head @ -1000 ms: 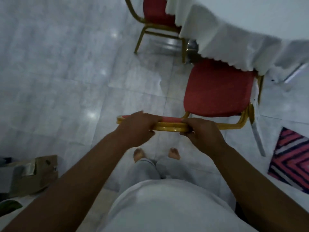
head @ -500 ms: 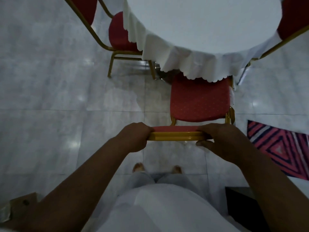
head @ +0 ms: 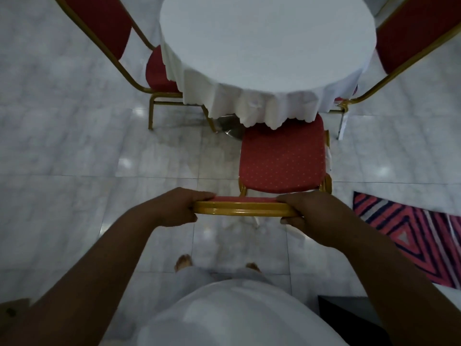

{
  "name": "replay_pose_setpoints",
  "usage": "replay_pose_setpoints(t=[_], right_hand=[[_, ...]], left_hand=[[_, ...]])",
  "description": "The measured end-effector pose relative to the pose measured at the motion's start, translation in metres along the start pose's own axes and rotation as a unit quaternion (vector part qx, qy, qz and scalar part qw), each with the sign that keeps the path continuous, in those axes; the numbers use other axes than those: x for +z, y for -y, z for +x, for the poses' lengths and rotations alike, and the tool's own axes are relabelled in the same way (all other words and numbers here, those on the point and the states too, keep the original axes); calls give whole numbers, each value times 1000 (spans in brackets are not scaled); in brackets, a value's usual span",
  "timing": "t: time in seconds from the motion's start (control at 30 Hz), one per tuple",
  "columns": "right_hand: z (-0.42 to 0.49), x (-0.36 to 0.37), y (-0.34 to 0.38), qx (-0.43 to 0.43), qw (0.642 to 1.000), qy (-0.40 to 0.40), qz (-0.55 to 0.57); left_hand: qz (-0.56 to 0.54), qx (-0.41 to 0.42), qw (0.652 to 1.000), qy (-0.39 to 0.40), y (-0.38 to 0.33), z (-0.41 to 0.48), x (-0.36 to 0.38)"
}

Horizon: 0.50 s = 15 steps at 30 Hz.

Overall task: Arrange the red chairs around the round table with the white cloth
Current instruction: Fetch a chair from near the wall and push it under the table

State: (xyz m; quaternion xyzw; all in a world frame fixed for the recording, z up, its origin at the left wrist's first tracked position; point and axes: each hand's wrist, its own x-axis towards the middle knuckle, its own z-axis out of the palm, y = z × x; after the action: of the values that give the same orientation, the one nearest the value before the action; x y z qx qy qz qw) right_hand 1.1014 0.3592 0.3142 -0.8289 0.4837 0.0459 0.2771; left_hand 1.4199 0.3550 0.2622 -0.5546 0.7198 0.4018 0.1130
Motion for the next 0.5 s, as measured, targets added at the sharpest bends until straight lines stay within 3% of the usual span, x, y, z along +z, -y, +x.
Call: replay_pose_setpoints(t=[0.17, 0.5], right_hand=[[-38, 3, -53, -13, 997, -49, 54], [-69, -1, -93, -31, 991, -54, 115]], left_hand=[[-31, -4, 993, -115, -21, 17, 30], [72, -23, 989, -126, -74, 21, 37]])
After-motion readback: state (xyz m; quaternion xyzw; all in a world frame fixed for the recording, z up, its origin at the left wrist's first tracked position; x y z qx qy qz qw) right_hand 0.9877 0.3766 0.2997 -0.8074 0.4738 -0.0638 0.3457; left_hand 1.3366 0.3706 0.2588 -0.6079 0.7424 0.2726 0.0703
